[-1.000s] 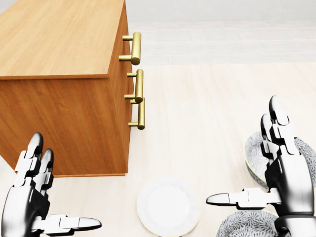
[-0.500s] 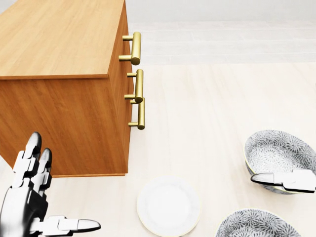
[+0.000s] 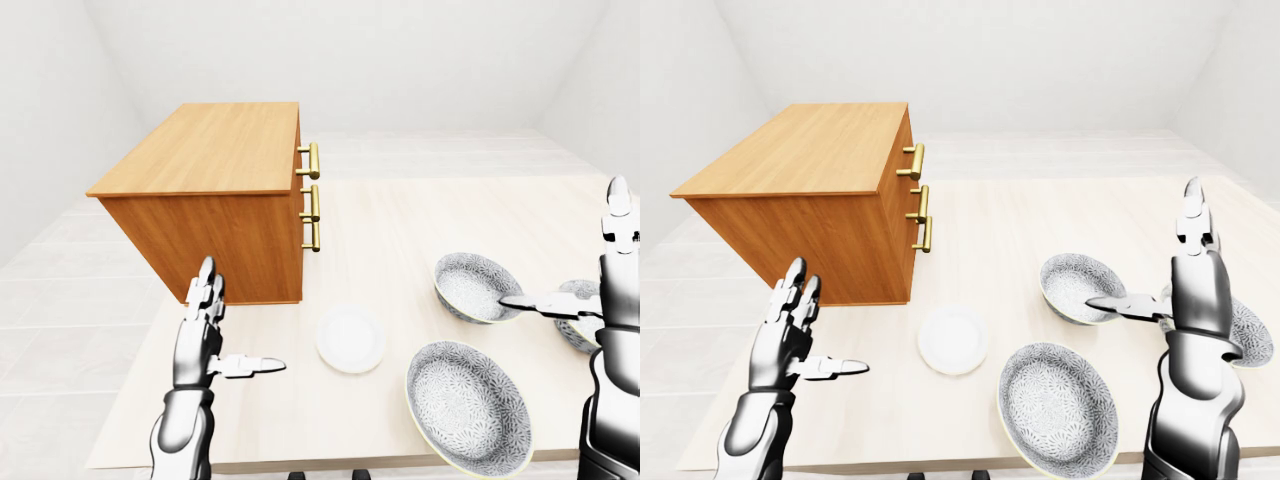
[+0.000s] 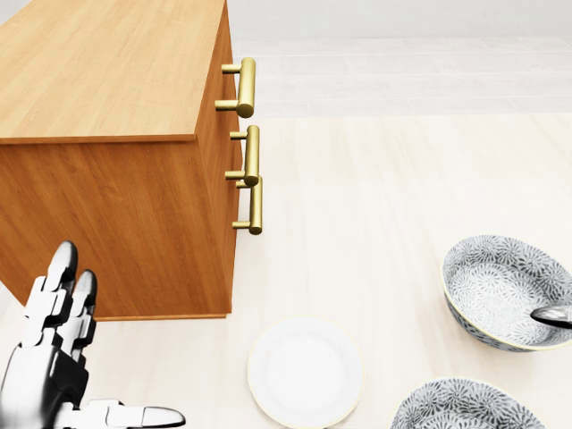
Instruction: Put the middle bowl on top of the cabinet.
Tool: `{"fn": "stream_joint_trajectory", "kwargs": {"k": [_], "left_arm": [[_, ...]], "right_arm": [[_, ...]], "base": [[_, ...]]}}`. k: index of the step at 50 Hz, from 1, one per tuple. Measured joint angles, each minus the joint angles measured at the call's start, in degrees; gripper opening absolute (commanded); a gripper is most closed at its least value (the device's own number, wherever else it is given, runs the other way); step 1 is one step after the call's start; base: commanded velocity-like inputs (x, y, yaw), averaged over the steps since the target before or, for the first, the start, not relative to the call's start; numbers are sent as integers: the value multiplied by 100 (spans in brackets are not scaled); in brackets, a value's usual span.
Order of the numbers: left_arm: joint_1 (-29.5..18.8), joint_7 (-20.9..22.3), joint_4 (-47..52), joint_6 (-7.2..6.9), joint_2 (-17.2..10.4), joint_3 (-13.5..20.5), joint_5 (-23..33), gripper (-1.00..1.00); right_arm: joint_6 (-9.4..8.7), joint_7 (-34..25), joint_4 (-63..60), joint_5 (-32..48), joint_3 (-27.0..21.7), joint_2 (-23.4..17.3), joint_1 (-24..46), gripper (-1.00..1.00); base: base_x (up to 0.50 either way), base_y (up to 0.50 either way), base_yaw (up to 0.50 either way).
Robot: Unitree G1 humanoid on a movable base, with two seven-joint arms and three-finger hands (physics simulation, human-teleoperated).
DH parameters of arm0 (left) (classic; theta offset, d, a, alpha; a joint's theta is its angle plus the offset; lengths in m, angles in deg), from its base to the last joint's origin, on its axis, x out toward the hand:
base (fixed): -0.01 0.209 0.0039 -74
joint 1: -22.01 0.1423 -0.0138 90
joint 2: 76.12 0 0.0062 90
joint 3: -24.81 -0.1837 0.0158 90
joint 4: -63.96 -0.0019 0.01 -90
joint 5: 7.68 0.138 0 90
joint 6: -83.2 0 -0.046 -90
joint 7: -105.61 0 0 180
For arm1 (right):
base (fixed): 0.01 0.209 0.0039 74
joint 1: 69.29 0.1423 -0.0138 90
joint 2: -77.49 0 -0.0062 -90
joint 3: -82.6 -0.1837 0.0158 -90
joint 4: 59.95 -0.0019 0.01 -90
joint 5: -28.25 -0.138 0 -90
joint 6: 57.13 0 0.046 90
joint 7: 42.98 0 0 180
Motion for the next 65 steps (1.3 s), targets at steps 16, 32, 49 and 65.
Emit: {"fn": "stream_joint_trajectory", "kwargs": {"k": [16,32,49,65], "left_arm": [[75,4,121,26,10,-94,39,100],[-46,-10,-30,26,-21,-44,10,100],[-17,-7,0,26,-13,-12,-32,100],[-138,-37,-137,26,-31,36,-47,100]], "right_arm": [[47,119,483,1251,-263,-385,-26,100],[265,-329,416,2389,-376,-372,-391,100],[447,-846,623,3423,-513,-324,-623,100],[526,-1123,659,3862,-662,-326,-698,100]], "base": [[0,0,0],[0,0,0],[0,0,0],[0,0,0]]}}
